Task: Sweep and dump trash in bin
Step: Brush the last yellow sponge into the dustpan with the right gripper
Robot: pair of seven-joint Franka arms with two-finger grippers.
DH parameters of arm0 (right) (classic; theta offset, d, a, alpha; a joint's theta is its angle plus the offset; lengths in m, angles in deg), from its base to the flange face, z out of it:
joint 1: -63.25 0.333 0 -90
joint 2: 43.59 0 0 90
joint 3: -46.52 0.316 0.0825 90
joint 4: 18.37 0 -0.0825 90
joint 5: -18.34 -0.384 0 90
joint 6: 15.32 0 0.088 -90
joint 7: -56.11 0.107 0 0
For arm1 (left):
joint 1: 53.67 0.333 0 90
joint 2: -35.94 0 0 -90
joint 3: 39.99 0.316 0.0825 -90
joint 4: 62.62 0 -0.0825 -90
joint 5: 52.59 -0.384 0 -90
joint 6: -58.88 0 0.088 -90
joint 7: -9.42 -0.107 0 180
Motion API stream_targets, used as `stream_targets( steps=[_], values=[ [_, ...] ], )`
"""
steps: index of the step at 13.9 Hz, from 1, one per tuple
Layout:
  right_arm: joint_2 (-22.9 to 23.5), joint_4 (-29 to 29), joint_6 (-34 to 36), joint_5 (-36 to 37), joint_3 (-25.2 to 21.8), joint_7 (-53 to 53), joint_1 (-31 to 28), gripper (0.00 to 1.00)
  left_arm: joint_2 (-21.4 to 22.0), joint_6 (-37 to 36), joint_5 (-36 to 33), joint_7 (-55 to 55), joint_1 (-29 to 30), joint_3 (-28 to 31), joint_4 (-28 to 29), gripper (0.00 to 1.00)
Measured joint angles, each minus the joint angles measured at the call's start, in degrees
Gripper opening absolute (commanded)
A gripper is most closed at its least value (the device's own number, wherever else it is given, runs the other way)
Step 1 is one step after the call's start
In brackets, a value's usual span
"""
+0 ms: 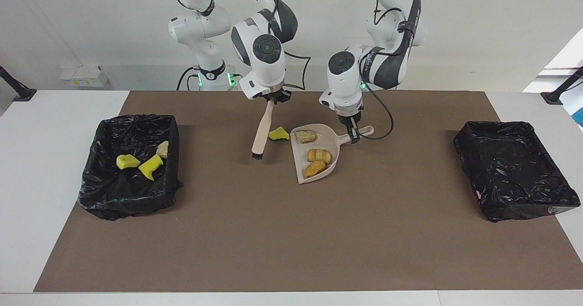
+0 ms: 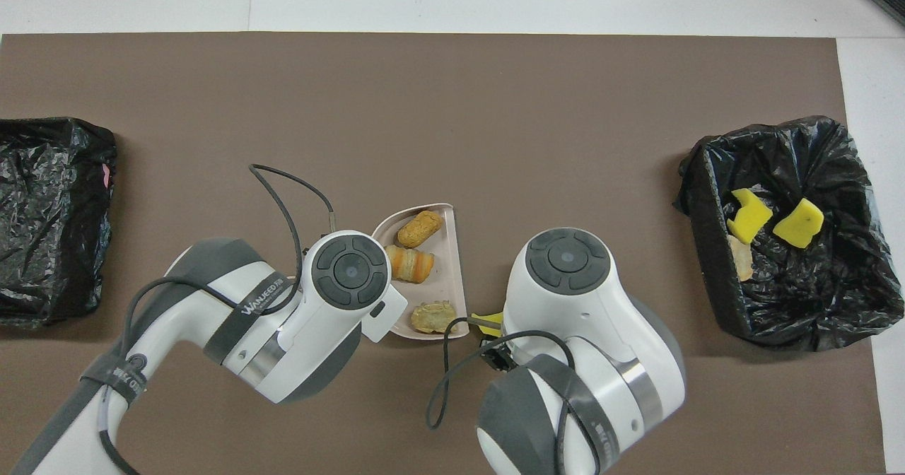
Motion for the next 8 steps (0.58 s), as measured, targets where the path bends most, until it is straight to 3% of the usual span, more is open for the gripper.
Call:
stream_targets(
  steps=[4,6,8],
  values=[
    [-8.2,-14.0,-8.2,-3.5,0.3,5.0,6.0,0.00,3.2,0.0,-1.9,0.0,-2.1,-0.2,4.5,0.00],
    [-8.2,-17.1,-15.9,-3.5,0.5,6.1,9.4,0.00,4.1,0.0,-1.9,0.0,-2.2,-0.2,5.6,0.00],
    [-4.9,-16.7,-21.9,-3.5,0.5,5.3,11.6,0.00,4.3,0.0,-1.9,0.0,-2.2,-0.1,6.2,0.00]
  ],
)
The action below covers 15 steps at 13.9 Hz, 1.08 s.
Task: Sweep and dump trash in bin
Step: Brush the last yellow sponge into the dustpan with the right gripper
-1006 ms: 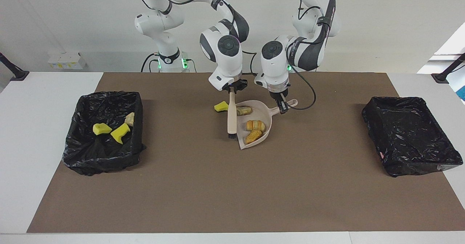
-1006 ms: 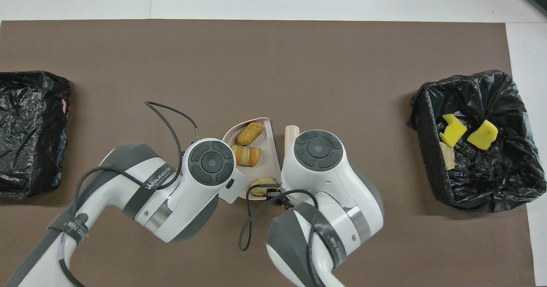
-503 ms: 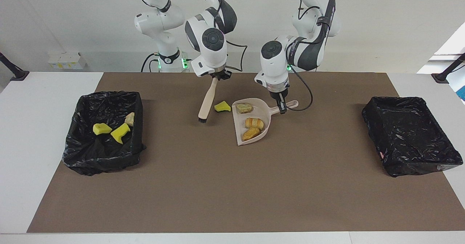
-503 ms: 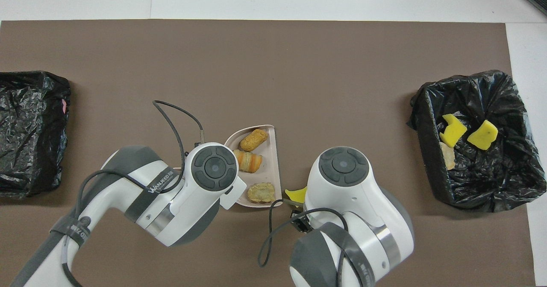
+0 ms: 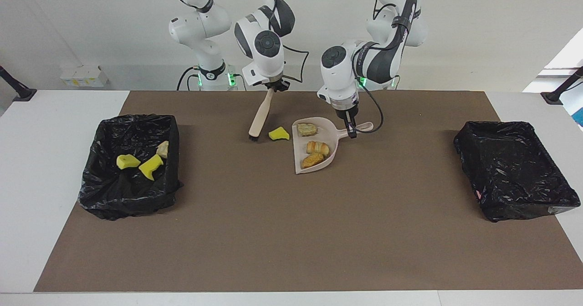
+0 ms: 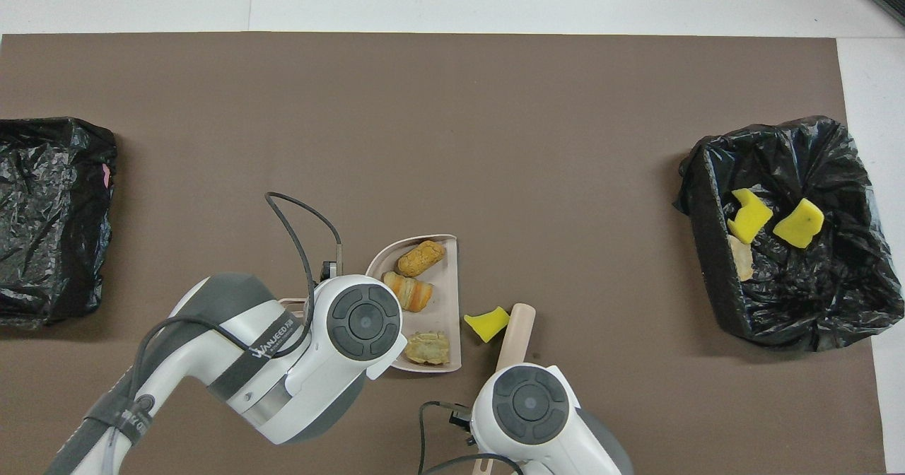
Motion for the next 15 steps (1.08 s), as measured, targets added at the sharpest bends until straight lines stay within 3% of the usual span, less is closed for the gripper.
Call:
stream_targets(
  steps=[2,5,9,15],
  values=[
    [4.6,3.1,-3.6,0.0,0.0,-0.9,1.7,0.00,0.1,0.0,0.0,0.0,0.1,0.2,0.8,0.00],
    [8.5,8.2,-3.5,0.0,0.0,-8.7,2.8,0.00,0.3,-0.1,0.0,0.0,0.2,0.4,1.4,0.00],
    [8.8,9.6,1.4,0.1,-0.6,-20.0,2.5,0.00,0.7,-0.3,0.1,0.1,0.2,0.4,1.9,0.00],
    [6.1,11.0,11.0,5.4,-0.9,-21.9,-3.1,0.00,0.9,-0.3,3.0,-0.5,2.3,0.5,2.4,0.00]
  ],
)
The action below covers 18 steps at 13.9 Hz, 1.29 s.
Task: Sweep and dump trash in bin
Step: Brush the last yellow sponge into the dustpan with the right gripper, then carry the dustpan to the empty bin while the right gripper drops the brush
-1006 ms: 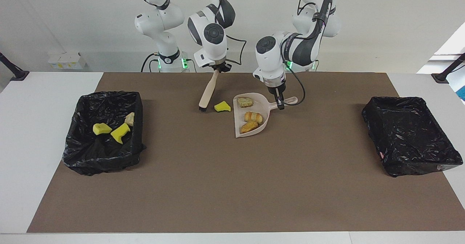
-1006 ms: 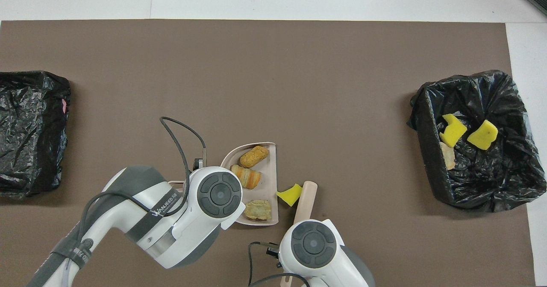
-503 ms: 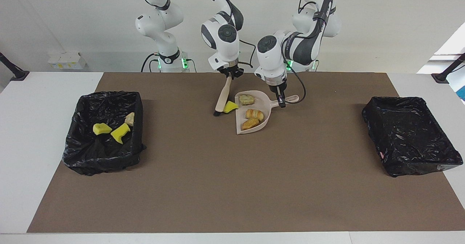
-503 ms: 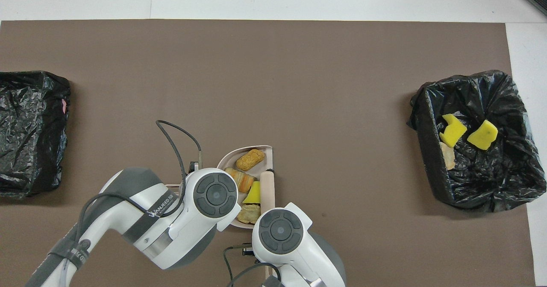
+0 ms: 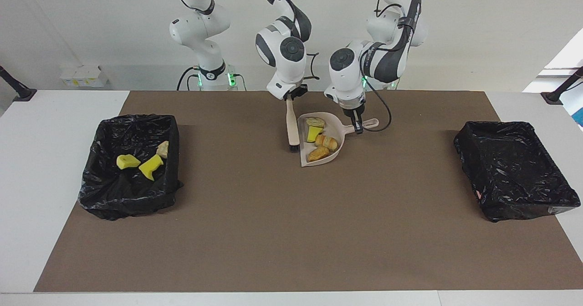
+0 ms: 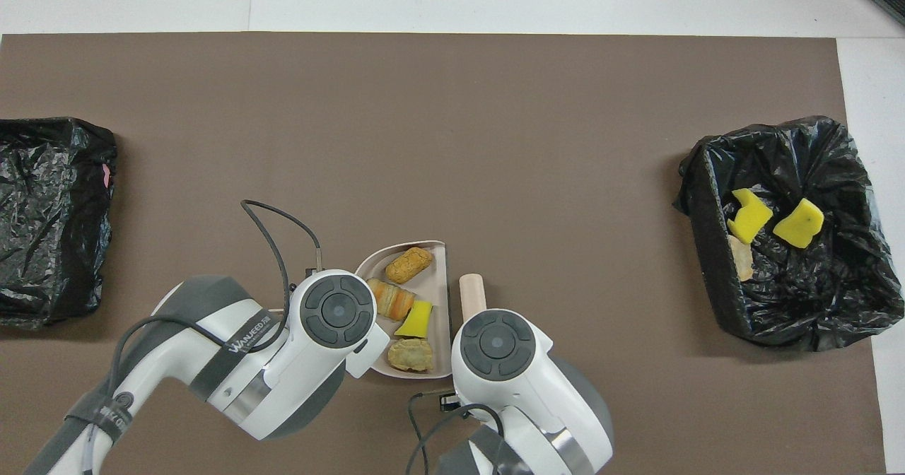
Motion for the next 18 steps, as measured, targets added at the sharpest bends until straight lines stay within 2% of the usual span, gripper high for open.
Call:
stream_targets(
  steps=[2,4,7,11,14,15,16,18],
  values=[
    [-0.8,0.8,3.4,2.8,0.0,0.0,-0.8,0.00,0.3,0.0,0.8,-0.1,1.0,0.0,0.0,0.00],
    [-1.3,1.0,3.2,3.0,0.4,0.5,-0.3,0.00,1.7,0.0,1.0,-0.5,2.8,0.1,-0.1,0.00],
    [-1.4,0.7,-3.2,2.8,0.7,3.7,3.0,0.00,5.2,0.0,1.4,-5.8,6.8,0.5,-0.2,0.00],
    [2.5,0.2,-13.9,2.6,1.0,10.1,9.8,0.00,10.3,-2.6,5.3,-20.5,17.3,1.0,-1.3,0.00],
    [5.4,0.6,-14.9,0.0,1.1,13.2,13.0,0.00,11.5,-4.4,5.9,-30.8,28.1,1.3,-3.6,0.00],
    [5.8,0.6,-14.9,-0.8,1.1,14.3,13.5,0.43,11.4,-4.4,6.2,-33.3,32.1,1.4,-4.0,0.00],
    [5.8,0.8,-14.9,-1.2,1.1,15.1,13.8,0.99,11.3,-4.1,6.5,-35.6,36.2,1.5,-4.4,0.00],
    [5.8,1.2,-14.9,-1.6,1.1,15.4,14.1,1.00,10.5,-2.2,7.0,-38.6,42.9,1.8,-5.9,0.00]
  ],
)
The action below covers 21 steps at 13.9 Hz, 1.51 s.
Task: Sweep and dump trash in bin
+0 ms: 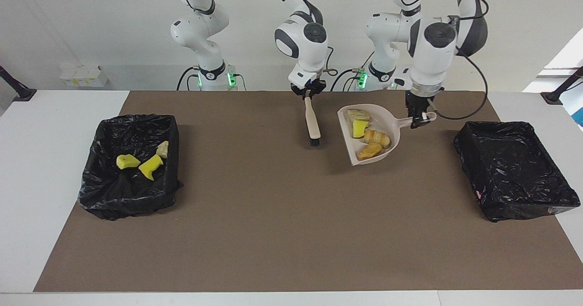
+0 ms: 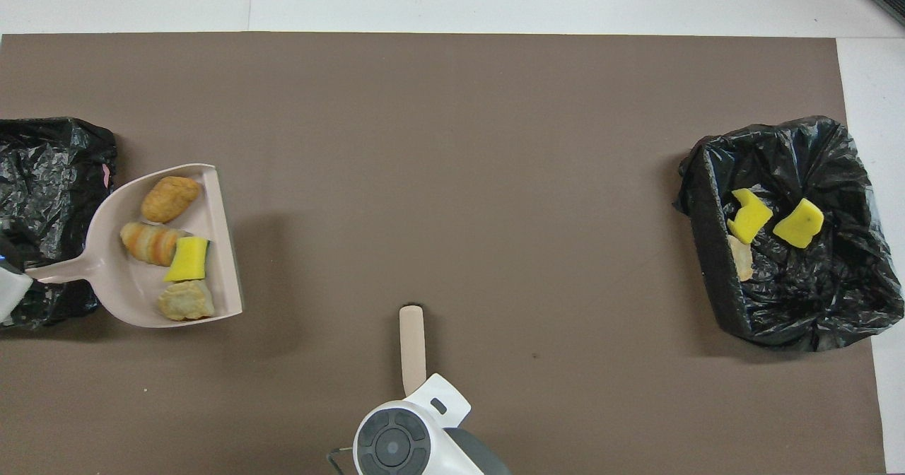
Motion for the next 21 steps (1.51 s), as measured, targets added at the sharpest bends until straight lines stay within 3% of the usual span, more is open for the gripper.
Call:
stream_targets(
  steps=[2,5,7,10,15,18,21],
  values=[
    [0.1,1.1,0.4,0.0,-0.4,0.1,-0.1,1.00,-1.8,1.6,0.1,-5.5,6.2,0.2,-3.2,0.00],
    [0.4,5.9,4.7,4.3,-1.0,0.1,-3.4,1.00,-7.4,2.2,-0.8,-14.4,14.1,0.3,-13.0,0.00],
    [0.3,9.8,8.9,7.7,-1.1,-1.2,-7.5,1.00,-11.8,2.6,-6.7,-16.6,16.6,0.6,-19.0,0.00],
    [-0.3,14.9,15.2,10.2,-1.4,-12.5,-14.5,1.00,-18.0,5.4,-18.7,-17.3,17.3,0.5,-25.6,0.00],
    [-0.8,21.6,19.5,19.3,-1.6,-27.5,-24.0,1.00,-20.6,7.5,-37.7,-14.0,16.6,-0.3,-25.4,0.00],
    [-0.8,24.7,19.8,21.3,-1.7,-34.2,-29.7,1.00,-20.7,7.4,-47.0,-6.6,14.1,-0.4,-23.2,0.00],
    [-0.9,30.3,25.5,21.5,-1.9,-42.4,-36.4,1.00,-20.3,4.9,-55.2,0.3,12.9,-0.4,-22.1,0.00]
  ],
)
